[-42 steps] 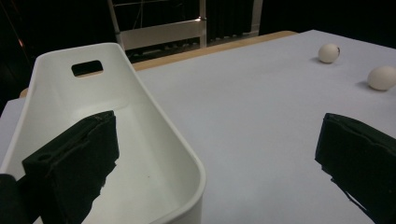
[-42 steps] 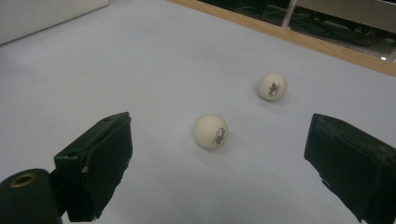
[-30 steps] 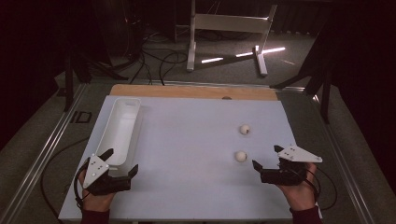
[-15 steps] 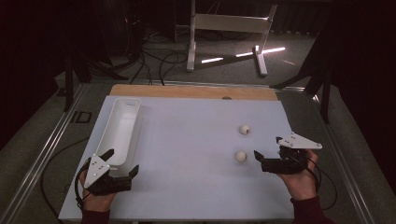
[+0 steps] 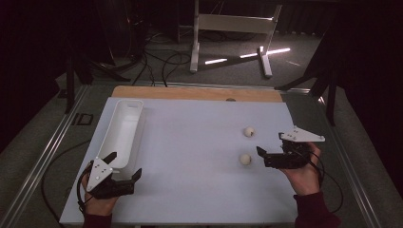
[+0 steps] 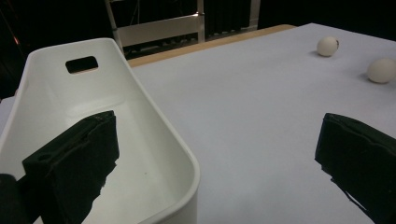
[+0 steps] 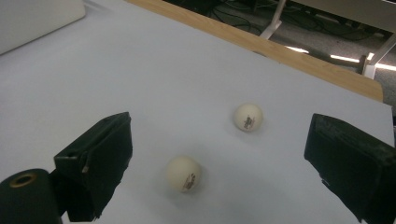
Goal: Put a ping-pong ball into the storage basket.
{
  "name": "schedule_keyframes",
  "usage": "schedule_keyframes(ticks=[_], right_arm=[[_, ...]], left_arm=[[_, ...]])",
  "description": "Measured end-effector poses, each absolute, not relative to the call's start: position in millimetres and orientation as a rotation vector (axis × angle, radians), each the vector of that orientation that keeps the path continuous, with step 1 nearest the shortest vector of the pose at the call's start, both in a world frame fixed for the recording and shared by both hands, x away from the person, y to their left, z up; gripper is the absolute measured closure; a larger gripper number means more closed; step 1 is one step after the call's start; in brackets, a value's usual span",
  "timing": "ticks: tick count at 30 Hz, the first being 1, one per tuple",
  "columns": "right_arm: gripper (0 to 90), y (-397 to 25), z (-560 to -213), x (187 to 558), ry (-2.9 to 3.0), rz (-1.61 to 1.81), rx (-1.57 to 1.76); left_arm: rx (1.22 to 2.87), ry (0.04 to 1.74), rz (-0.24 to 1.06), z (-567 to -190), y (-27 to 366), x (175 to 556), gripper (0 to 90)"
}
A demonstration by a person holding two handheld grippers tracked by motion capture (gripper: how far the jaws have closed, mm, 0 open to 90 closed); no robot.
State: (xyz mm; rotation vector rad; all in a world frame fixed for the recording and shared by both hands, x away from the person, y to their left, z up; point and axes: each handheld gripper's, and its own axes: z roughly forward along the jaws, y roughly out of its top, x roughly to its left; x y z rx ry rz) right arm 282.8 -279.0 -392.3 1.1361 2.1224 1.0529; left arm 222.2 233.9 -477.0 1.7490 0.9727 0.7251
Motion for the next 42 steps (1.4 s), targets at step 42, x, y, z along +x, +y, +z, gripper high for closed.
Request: schedule_keyframes(ticks=[42], right_arm=[[7.5, -273, -393, 348, 2.160, 1.046, 1.104]], left_arm=[[1.743, 0.978, 0.727, -477, 235, 222, 0.2]])
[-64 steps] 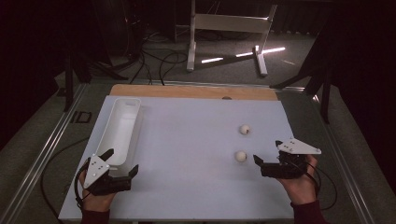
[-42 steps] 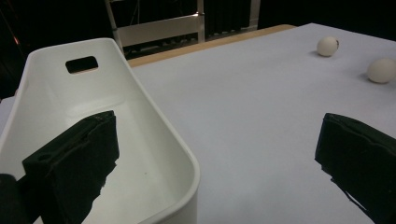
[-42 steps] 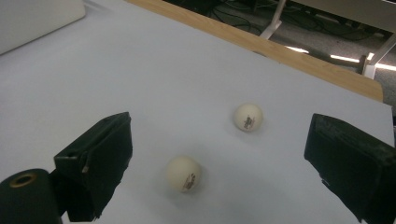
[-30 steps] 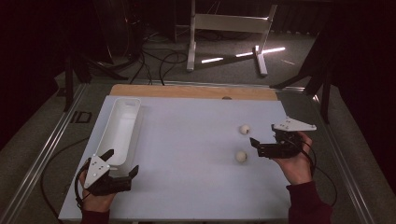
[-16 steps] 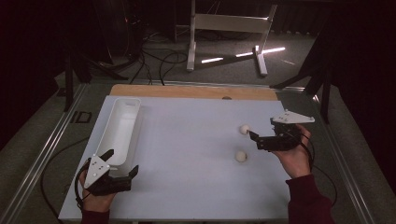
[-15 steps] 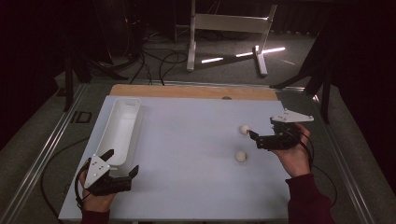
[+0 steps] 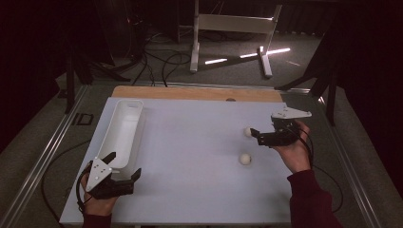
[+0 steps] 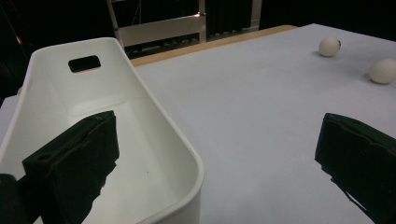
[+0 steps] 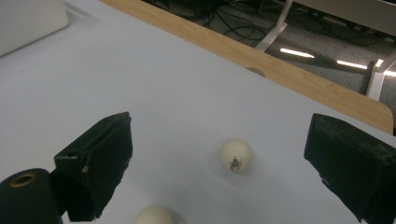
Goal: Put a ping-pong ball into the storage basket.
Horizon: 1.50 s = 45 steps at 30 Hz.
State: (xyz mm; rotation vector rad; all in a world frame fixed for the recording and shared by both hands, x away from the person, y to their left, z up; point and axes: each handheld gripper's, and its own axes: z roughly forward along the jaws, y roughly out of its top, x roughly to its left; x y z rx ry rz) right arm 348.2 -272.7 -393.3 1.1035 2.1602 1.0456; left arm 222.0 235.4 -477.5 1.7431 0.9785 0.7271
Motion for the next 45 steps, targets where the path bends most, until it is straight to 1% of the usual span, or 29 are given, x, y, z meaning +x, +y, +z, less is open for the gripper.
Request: schedule_keyframes(ticks=[26, 45], right_arm=[[7.5, -276, -415, 379, 2.182, 1.098, 1.202], [7.5, -277, -432, 399, 2.229, 1.013, 1.229]], left_arm=[[1.747, 0.976, 0.728, -478, 235, 222, 0.2], [1.757, 0.974, 0.729, -478, 234, 222, 0.1]])
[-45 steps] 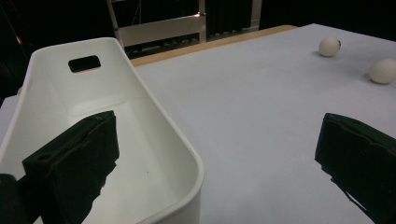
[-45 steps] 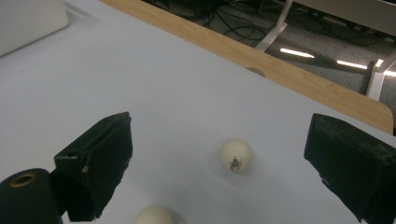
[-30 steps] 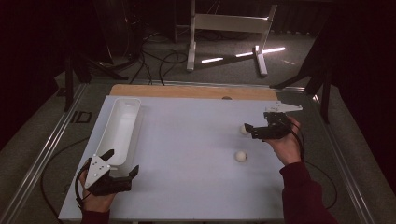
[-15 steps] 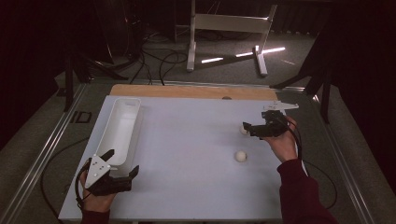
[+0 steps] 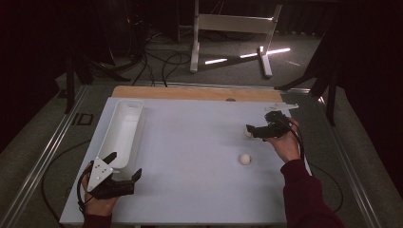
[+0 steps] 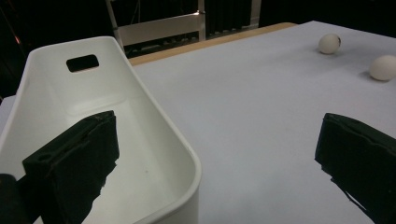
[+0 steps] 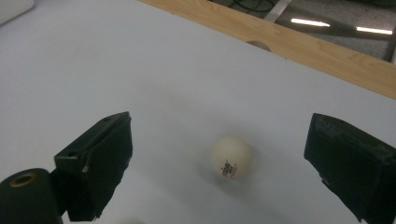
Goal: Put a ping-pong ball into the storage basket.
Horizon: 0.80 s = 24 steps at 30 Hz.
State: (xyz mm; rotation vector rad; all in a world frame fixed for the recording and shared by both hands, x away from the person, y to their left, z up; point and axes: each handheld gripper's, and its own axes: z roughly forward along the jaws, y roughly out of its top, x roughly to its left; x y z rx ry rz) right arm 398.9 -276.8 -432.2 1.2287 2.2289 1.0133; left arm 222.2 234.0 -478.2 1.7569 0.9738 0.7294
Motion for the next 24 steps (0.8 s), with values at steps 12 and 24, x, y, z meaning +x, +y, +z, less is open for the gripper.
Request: schedule_keyframes(ticks=[12, 24], right_arm=[[7.5, -277, -445, 412, 2.266, 0.968, 1.282], [8.1, -278, -454, 423, 2.291, 0.935, 1.338]], left_arm=[[1.757, 0.977, 0.726, -479, 234, 223, 0.2], [1.758, 0.976, 0.724, -479, 234, 223, 0.2]])
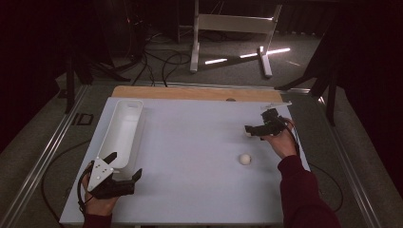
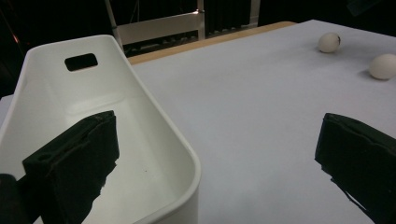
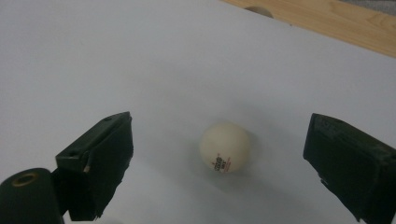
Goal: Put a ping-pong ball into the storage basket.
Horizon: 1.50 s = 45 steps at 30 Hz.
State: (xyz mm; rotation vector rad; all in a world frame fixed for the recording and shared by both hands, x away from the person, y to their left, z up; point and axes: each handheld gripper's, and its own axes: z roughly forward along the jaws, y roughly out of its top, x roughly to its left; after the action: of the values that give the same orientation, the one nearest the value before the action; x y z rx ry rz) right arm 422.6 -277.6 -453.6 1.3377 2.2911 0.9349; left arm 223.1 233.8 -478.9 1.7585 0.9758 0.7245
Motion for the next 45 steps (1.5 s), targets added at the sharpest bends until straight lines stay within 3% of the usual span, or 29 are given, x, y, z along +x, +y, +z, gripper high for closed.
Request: schedule_keyframes(ticks=[32, 38, 45], right_arm=[[9.5, -267, -488, 444, 2.372, 0.797, 1.406], [14.8, -264, -493, 445, 2.373, 0.777, 1.424], [27.1, -264, -496, 446, 2.354, 0.751, 1.453]], left_arm=[[1.756, 0.975, 0.725, -479, 235, 223, 0.2], [1.756, 0.976, 0.725, -479, 235, 223, 0.2], [1.755, 0.976, 0.724, -479, 235, 223, 0.2]])
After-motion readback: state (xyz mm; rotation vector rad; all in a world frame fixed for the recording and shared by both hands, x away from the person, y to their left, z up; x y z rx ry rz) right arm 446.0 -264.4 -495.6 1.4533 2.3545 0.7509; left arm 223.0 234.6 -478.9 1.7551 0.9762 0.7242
